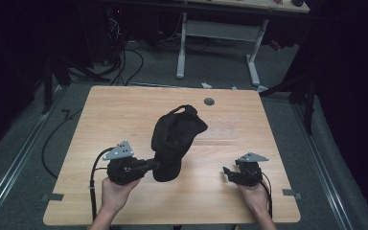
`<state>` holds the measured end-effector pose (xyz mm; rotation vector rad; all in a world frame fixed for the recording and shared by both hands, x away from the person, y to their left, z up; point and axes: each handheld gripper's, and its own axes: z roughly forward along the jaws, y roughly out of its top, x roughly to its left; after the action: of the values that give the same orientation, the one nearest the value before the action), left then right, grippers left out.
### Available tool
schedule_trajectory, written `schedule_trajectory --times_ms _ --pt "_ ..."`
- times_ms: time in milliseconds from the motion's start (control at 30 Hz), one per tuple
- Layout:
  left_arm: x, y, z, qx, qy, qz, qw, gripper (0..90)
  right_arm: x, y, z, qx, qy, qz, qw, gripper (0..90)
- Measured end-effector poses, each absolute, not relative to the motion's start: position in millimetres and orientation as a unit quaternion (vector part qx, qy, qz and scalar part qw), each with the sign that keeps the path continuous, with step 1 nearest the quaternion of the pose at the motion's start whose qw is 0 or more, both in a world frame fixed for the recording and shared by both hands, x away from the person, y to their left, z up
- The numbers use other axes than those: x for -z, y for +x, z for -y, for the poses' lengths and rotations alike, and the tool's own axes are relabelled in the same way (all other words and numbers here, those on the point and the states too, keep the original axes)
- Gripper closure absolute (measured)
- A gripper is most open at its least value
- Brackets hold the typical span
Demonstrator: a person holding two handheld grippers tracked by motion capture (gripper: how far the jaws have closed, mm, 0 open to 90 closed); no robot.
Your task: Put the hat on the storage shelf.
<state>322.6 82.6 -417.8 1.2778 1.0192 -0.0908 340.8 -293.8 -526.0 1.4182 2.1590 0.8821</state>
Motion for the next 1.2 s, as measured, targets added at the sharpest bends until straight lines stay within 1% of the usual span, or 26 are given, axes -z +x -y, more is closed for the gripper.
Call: schedule_trajectory --times_ms 67,233,467,733,1000,1200 --pt "415 325 -84 0.035 0.568 -0.455 0.685 86.4 529 339 296 -0.319 0.508 -0.769 0.222 36.4" --pt "409 335 -88 0.020 0.554 -0.463 0.691 86.4 531 338 298 -0.321 0.516 -0.760 0.230 36.1" --pt "402 347 -91 -0.006 0.538 -0.469 0.700 86.4 531 338 297 -0.320 0.520 -0.757 0.231 35.0" --pt "390 359 -94 -0.022 0.519 -0.468 0.715 86.4 531 338 297 -0.320 0.519 -0.758 0.230 34.5" --pt "383 378 -90 -0.057 0.517 -0.464 0.717 86.4 531 338 297 -0.320 0.519 -0.759 0.230 34.3" --pt "384 393 -81 -0.063 0.527 -0.463 0.710 86.4 531 338 296 -0.320 0.520 -0.758 0.230 34.3"
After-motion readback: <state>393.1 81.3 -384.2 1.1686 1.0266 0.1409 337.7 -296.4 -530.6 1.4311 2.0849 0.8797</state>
